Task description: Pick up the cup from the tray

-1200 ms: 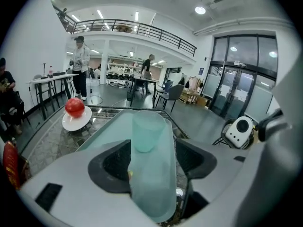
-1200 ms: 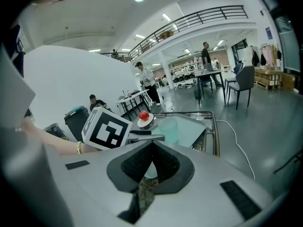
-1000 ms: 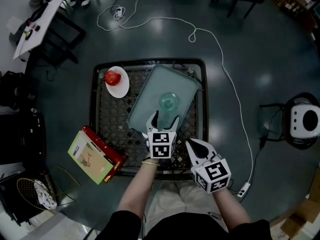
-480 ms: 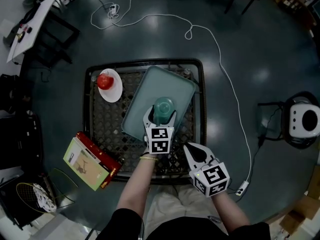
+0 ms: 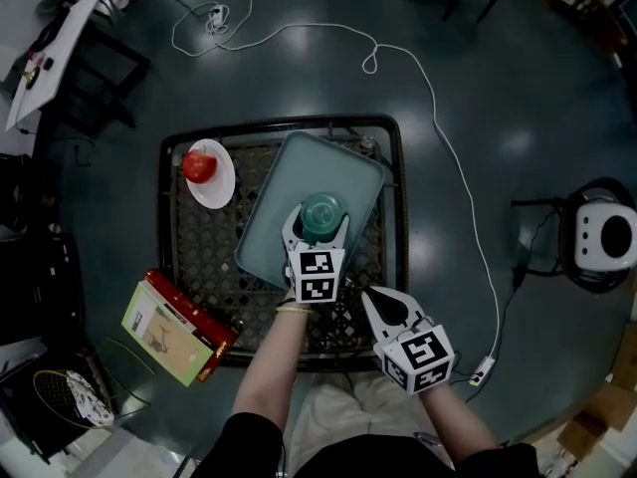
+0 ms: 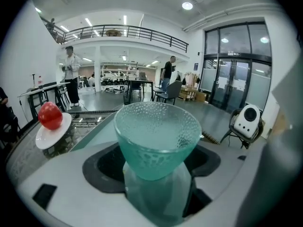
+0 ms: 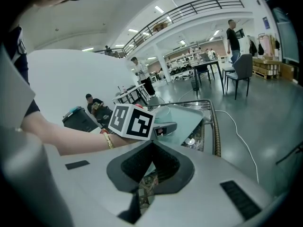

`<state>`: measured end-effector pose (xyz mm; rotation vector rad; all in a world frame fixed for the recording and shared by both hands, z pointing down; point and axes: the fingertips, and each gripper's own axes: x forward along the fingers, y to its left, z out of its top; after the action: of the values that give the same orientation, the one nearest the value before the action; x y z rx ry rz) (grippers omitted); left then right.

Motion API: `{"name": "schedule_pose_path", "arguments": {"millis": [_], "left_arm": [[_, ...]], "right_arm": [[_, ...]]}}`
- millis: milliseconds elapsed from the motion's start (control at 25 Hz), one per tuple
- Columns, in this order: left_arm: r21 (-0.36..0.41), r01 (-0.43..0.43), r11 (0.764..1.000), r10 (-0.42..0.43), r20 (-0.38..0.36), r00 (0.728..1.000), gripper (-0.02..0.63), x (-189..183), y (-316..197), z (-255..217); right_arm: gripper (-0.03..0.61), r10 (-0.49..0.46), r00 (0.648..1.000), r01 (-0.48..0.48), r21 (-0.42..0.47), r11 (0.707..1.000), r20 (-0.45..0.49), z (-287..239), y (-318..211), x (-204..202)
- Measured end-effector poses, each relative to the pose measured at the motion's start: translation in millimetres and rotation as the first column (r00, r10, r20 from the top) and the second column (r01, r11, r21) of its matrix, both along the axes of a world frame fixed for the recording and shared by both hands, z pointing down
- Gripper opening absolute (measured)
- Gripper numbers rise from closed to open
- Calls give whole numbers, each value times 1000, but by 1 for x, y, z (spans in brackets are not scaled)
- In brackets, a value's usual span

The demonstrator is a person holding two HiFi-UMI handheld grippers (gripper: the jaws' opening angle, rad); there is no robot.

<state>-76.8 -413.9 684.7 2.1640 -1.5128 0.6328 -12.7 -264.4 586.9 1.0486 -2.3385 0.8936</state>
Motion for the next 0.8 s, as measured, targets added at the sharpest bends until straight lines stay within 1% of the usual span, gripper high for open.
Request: {"name": "schedule_pose_path", "arguments": {"millis": [120,320,800], "left_arm": [[9,-17,1000,17,1,1000,360,1,-4,0],[-19,-39,999,40,17,999,359,-1,-1,1],[-9,-23,1000,23,-1,1000,359,-5,18,-28]], "right_arm": [[5,2,1000,-2,2,1000,1,-2,-1,0],[5,2,1000,-2,10,1000,3,-6,1,-2],[5,9,1000,-10,52,999,7,-26,14,-1]]}}
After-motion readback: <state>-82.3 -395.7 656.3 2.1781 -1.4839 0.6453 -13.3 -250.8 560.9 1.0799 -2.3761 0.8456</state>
